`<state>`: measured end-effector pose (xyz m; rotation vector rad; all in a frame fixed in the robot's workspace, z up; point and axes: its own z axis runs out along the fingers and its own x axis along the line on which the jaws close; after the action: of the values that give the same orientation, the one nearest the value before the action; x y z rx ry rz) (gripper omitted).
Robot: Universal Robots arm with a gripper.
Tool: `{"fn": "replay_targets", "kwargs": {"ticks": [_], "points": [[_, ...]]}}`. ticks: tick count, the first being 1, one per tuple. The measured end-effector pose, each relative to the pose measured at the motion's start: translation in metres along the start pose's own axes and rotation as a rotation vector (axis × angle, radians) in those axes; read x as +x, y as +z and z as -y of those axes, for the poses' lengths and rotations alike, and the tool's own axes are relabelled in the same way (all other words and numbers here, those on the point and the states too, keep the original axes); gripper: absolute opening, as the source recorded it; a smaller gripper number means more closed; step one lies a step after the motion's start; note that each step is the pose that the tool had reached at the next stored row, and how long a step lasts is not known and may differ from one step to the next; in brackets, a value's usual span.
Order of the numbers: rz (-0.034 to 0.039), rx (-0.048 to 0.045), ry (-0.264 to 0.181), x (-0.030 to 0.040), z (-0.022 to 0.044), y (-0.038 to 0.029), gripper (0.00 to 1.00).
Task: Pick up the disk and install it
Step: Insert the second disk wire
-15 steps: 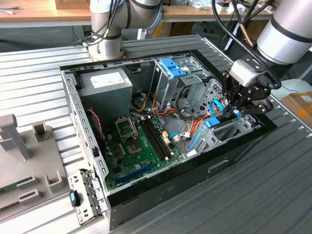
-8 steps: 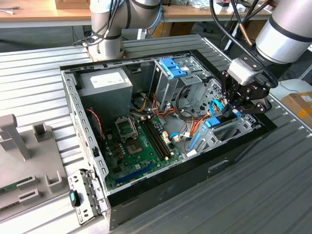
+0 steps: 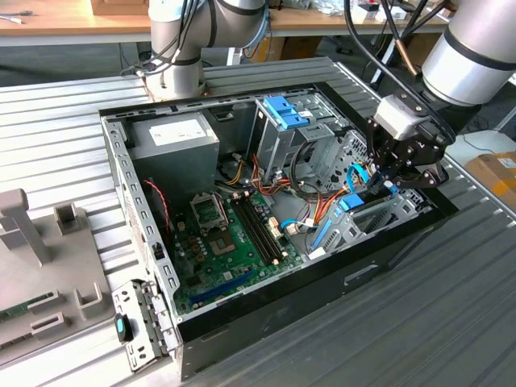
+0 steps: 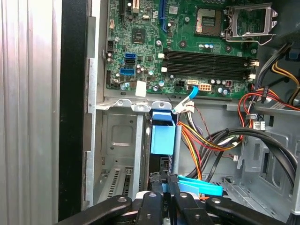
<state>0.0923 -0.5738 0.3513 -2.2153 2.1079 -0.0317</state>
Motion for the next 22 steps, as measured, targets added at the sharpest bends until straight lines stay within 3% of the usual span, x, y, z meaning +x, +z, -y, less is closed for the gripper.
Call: {"fn": "replay_targets", "kwargs": {"ticks": [5, 7, 16, 18, 20, 22], "points": [[-0.0008, -0.0001, 0.001, -0.0032, 0.0004, 0.0005, 0.16], [-0.0110, 0.0005, 0.025, -0.0033, 0.0005, 0.0006, 0.16], [-0.0173, 0.0005, 0.026, -0.0067, 0.0009, 0.0015, 0.16], [-0.0173, 0.0005, 0.026, -0.0067, 0.0008, 0.0015, 0.16], [-0.0056, 0.0069, 0.027, -0.0068, 0.0000, 0.0013, 0.16], [-0.0052, 0.0131, 0.027, -0.0069, -0.0028, 0.0011, 0.16]]}}
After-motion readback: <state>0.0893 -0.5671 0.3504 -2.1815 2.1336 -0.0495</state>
